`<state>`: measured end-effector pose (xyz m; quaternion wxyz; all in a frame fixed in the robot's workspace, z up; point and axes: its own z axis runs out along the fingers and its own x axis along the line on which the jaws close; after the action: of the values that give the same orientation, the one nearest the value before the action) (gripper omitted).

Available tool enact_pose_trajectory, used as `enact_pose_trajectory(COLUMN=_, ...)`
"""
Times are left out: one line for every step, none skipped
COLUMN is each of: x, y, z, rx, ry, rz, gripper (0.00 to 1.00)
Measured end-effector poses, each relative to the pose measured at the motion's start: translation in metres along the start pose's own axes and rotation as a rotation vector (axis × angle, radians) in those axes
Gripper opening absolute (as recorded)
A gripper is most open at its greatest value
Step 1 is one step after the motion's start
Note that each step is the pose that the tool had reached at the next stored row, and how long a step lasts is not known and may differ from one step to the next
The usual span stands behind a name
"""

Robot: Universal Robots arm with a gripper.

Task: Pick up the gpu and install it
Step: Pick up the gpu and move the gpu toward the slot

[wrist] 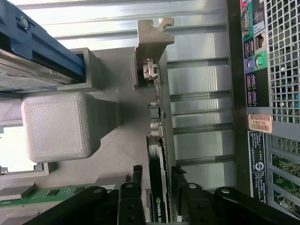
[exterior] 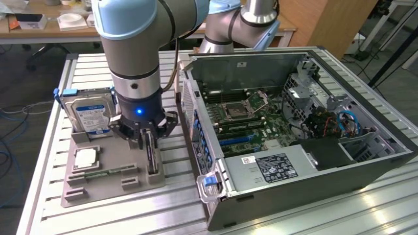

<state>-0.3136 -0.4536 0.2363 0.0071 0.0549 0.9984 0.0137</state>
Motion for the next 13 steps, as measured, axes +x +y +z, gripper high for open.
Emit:
enact_pose_trajectory(x=-0.0001, y=0.0, z=0.0, rx=-0.0001, ry=-0.0001, rz=0.0, gripper=0.36)
enact_pose_trajectory(x=-0.0003, y=0.0001, z=0.0002, rx=-0.0003, ry=-0.0002, rz=0.0, gripper=0.36)
enact_pose_trajectory(x=-0.0006, y=0.0001, z=0.0002, rx=-0.0002, ry=-0.0002, rz=0.0, gripper=0.36)
enact_pose_trajectory(x=-0.0006, y=0.0001, z=0.0001, rx=-0.0001, ry=-0.0001, rz=0.0, gripper=0.36)
enact_pose_trajectory(x=-0.0006, y=0.0001, z=0.0001, rx=0.0, ry=0.0, rz=0.0, gripper=0.36)
enact_pose_trajectory(x=-0.0007, y=0.0001, z=0.0, rx=0.0001, ry=0.0001, rz=0.0, gripper=0.36)
enact_pose_trajectory(x=-0.0007, y=0.0, z=0.0, rx=0.0001, ry=0.0, rz=0.0, gripper=0.36)
enact_pose_trajectory(x=-0.0007, y=0.0001, z=0.0001, rx=0.0, ry=0.0001, rz=0.0, gripper=0.35)
enact_pose_trajectory(x=-0.0007, y=0.0001, z=0.0, rx=0.0001, ry=0.0001, rz=0.0, gripper=0.35)
enact_pose_trajectory(x=-0.0007, y=0.0001, z=0.0, rx=0.0001, ry=0.0, rz=0.0, gripper=0.28)
enact_pose_trajectory(x=-0.0007, y=0.0001, z=0.0001, rx=0.0001, ry=0.0, rz=0.0, gripper=0.28)
enact_pose_trajectory(x=-0.0007, y=0.0001, z=0.0001, rx=0.0, ry=0.0, rz=0.0, gripper=0.28)
enact_pose_trajectory(x=-0.0007, y=0.0001, z=0.0001, rx=0.0001, ry=0.0, rz=0.0, gripper=0.28)
